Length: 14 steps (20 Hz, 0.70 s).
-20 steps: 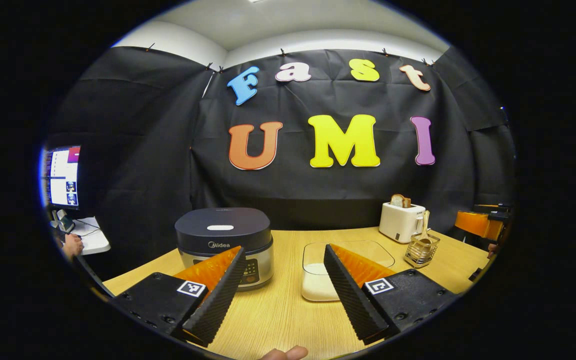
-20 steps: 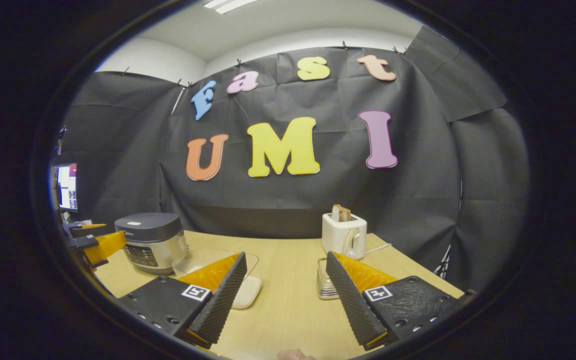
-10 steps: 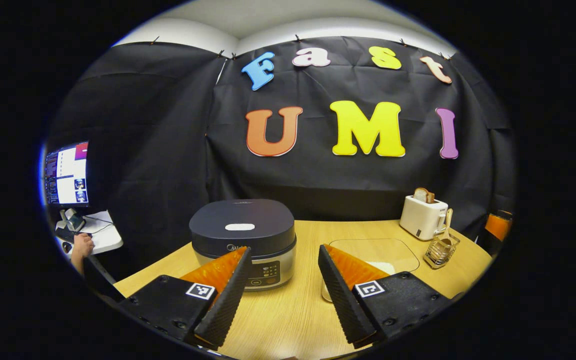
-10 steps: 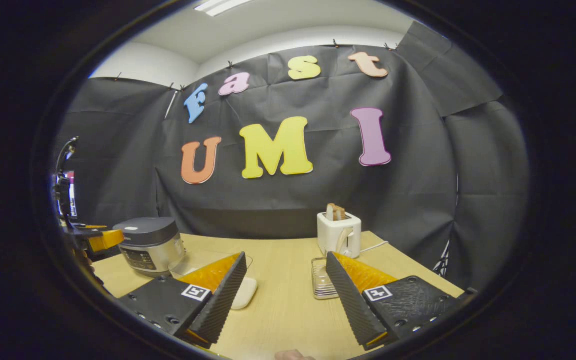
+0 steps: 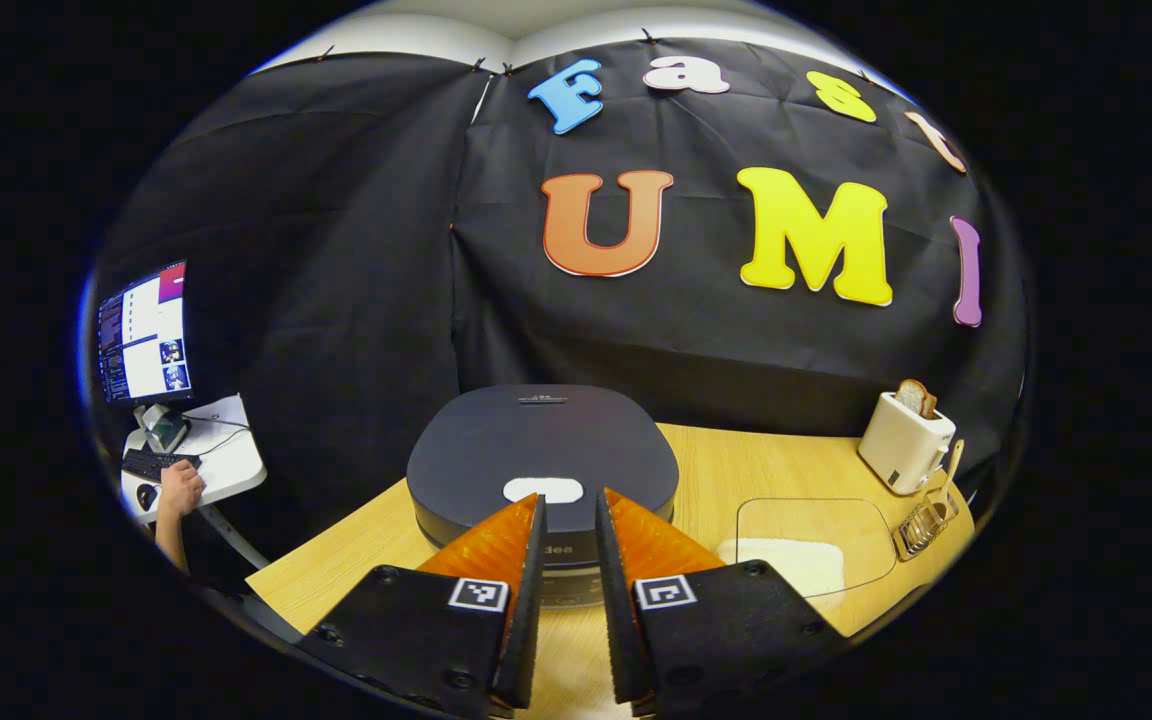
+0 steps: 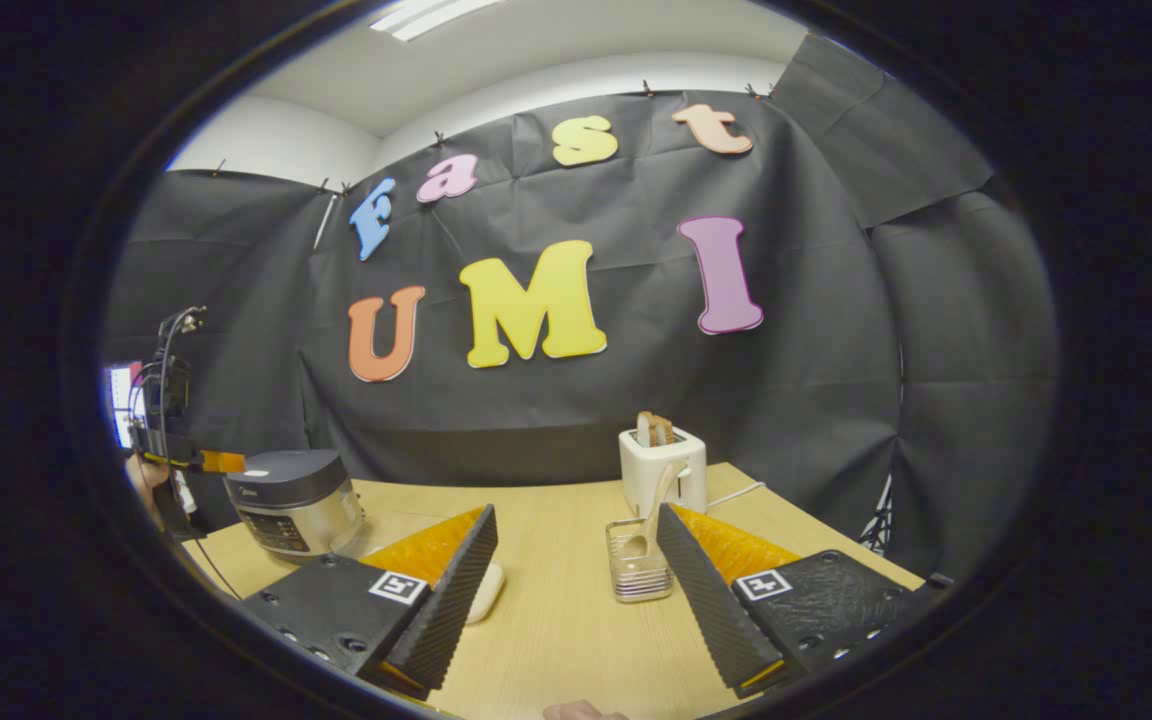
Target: Close the left gripper, press the button to open the rice cooker; take a wooden spoon from the chopstick holder with the right hand, scoop a spoonful of rice and pour it into the rice cooker, then put the wooden spoon back into the chopstick holder.
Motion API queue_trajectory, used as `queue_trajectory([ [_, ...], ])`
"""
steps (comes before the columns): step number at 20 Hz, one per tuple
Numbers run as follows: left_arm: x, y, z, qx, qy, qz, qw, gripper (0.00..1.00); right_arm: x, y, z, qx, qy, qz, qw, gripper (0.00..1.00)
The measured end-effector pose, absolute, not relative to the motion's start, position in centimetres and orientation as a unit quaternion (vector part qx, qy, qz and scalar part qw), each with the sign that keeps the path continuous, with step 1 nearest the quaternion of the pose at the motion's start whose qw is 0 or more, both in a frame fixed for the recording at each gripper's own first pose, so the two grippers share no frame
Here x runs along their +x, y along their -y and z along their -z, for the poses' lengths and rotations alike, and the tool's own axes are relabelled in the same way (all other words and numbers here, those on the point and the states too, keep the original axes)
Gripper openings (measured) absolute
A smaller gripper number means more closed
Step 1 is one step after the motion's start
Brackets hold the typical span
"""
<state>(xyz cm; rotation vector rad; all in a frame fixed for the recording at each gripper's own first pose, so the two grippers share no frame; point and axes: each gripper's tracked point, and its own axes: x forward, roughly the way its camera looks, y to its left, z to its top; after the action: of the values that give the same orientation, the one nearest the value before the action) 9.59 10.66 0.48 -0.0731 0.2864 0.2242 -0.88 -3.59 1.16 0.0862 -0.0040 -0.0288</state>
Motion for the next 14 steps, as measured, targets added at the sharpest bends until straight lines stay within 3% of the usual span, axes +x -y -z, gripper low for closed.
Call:
queue_trajectory([
  [1,10.4,-10.7,-0.3,-0.041,-0.154,-0.102,0.982,0.27,-0.9,3.5,-1.3,0.046,0.003,0.013,0.999,0.93],
  [2,11.0,-10.6,-0.1,-0.045,-0.165,-0.092,0.981,0.16,-1.0,3.5,-1.4,0.046,0.004,0.012,0.999,0.93],
  [4,11.7,-11.4,0.2,-0.034,-0.176,-0.088,0.980,0.08,-1.1,3.4,-1.6,0.045,0.005,0.012,0.999,0.96],
  [14,13.0,-12.6,1.9,-0.030,-0.210,-0.098,0.972,0.03,-1.5,3.5,-1.9,0.045,0.007,0.010,0.999,0.96],
])
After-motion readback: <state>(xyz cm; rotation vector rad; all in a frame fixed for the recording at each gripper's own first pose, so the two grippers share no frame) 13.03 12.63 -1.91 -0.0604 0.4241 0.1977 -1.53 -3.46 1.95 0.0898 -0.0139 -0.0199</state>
